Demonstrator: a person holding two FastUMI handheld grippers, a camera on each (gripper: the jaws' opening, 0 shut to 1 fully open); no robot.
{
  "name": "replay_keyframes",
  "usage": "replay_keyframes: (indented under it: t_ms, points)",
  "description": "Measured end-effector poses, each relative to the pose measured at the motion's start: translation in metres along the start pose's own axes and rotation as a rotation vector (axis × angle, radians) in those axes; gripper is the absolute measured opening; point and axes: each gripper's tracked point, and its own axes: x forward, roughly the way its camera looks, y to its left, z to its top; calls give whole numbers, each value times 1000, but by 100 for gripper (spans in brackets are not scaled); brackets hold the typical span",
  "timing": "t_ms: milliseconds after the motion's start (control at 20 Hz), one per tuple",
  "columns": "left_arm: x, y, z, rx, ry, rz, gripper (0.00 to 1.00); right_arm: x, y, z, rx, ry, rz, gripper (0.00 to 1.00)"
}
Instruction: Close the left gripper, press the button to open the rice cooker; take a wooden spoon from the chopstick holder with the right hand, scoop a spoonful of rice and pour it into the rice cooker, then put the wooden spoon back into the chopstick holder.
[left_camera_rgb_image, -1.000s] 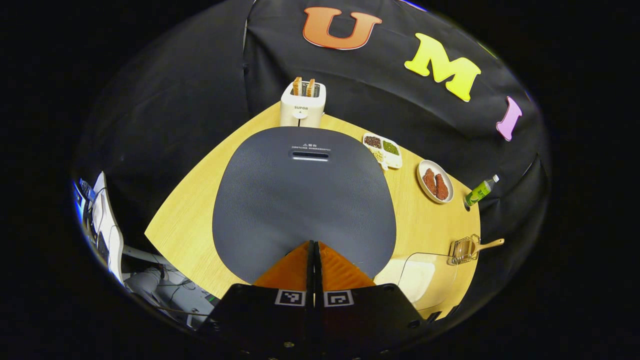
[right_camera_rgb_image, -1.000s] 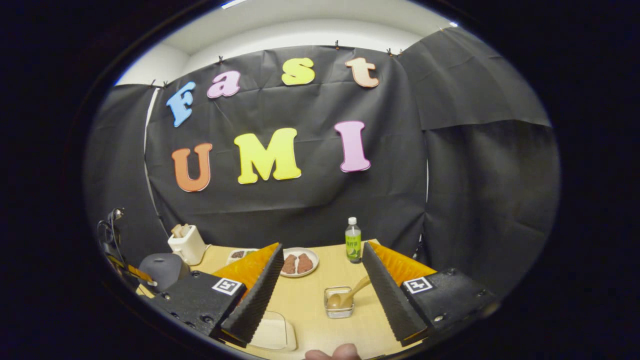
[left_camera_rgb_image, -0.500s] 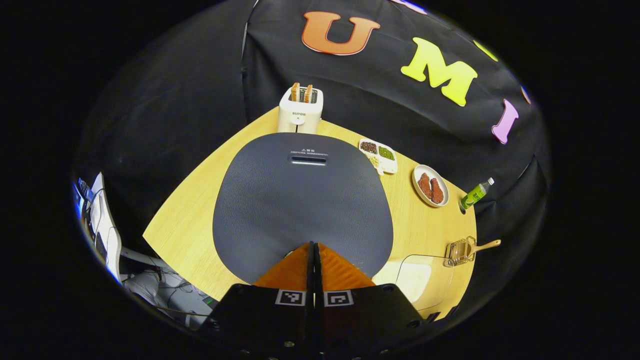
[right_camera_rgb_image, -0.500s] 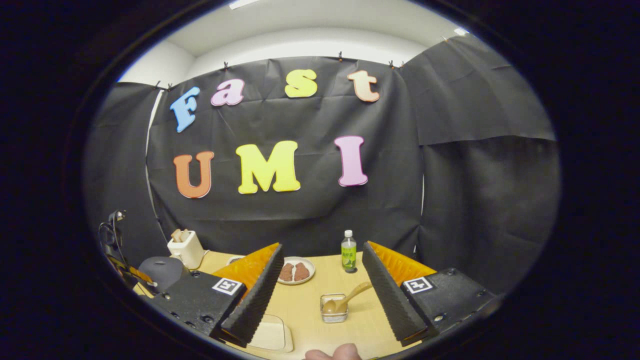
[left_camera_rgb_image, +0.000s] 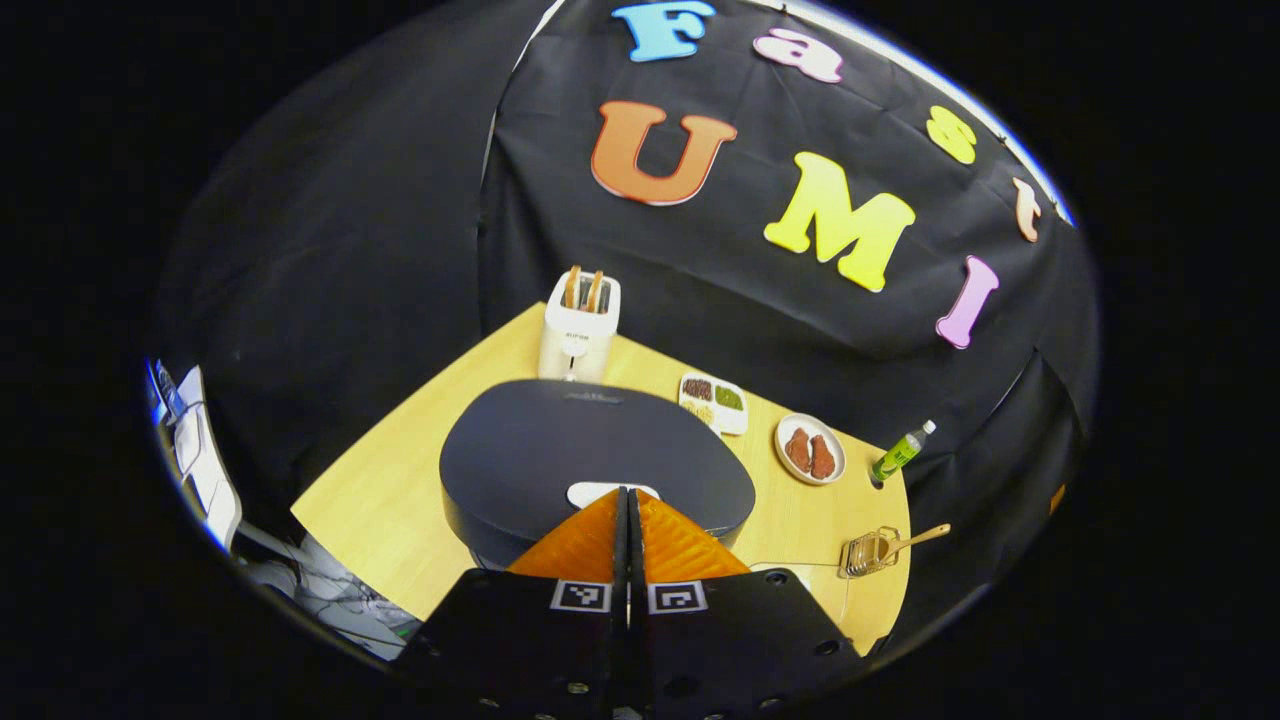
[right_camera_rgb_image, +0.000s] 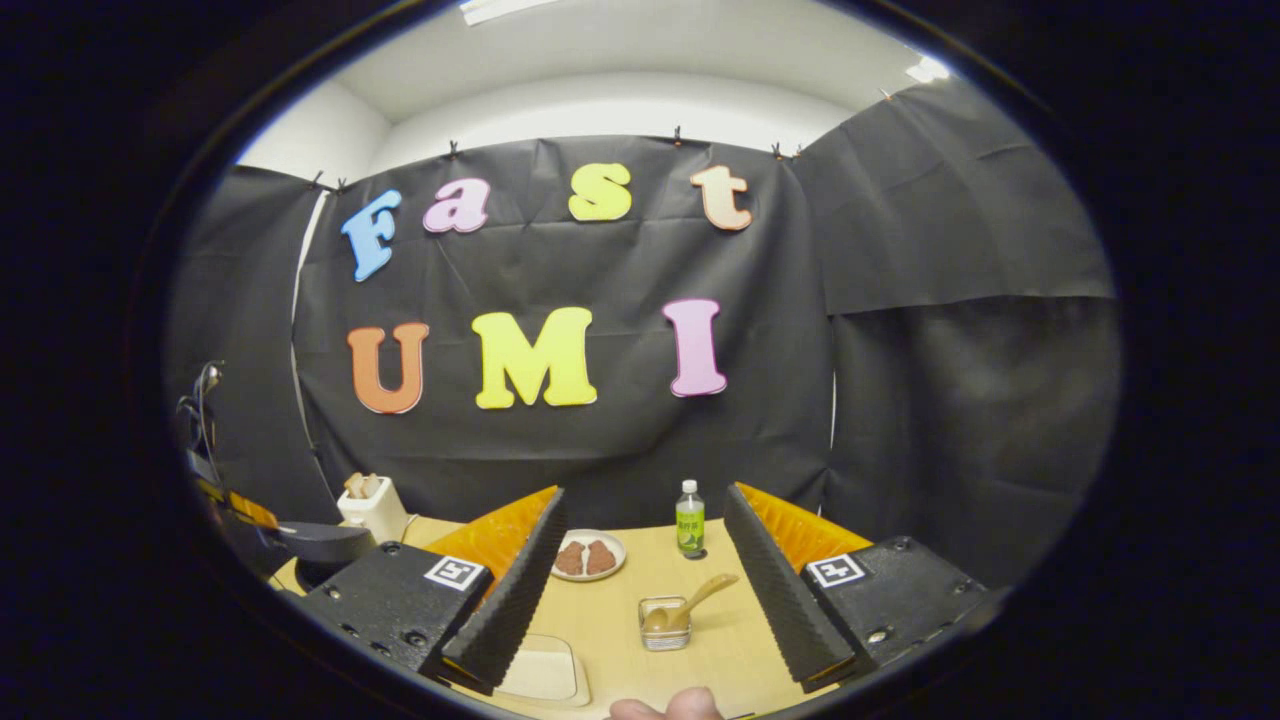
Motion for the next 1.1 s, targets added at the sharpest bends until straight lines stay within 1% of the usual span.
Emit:
replay_keyframes:
  t_ms: [50,200,250,350,400,550,600,700,750,850,950,1000,1100]
  points:
    - [-3,-3,13,17,-39,-6,0,-2,1,1,0,-1,3,100]
    - [-16,-12,35,38,-110,-33,1,-7,4,5,-6,-7,7,99]
    - [-20,-17,42,46,-133,-50,5,-9,5,7,-6,-11,8,100]
    - [-32,-23,53,64,-189,-72,21,-13,7,10,-8,-21,11,99]
    - [-40,-26,59,79,-226,-83,50,-15,7,12,-7,-25,12,99]
    - [-66,-35,75,114,-352,-89,98,-19,5,9,-4,-22,10,99]
    - [-77,-38,81,120,-394,-96,95,-20,3,7,-6,-16,9,99]
    - [-97,-42,86,130,-458,-105,95,-22,2,3,-7,-4,9,100]
    - [-104,-42,87,132,-483,-104,94,-23,2,3,-3,-2,11,99]
    - [-118,-42,87,138,-519,-100,95,-24,-2,-4,-13,10,7,100]
    - [-127,-48,79,165,-542,-108,87,-21,-7,-16,-39,27,-2,99]
    - [-131,-52,74,186,-555,-106,94,-20,-8,-25,-52,43,2,100]
    - [-143,-59,70,222,-585,-107,94,-15,-9,-42,-64,71,14,99]
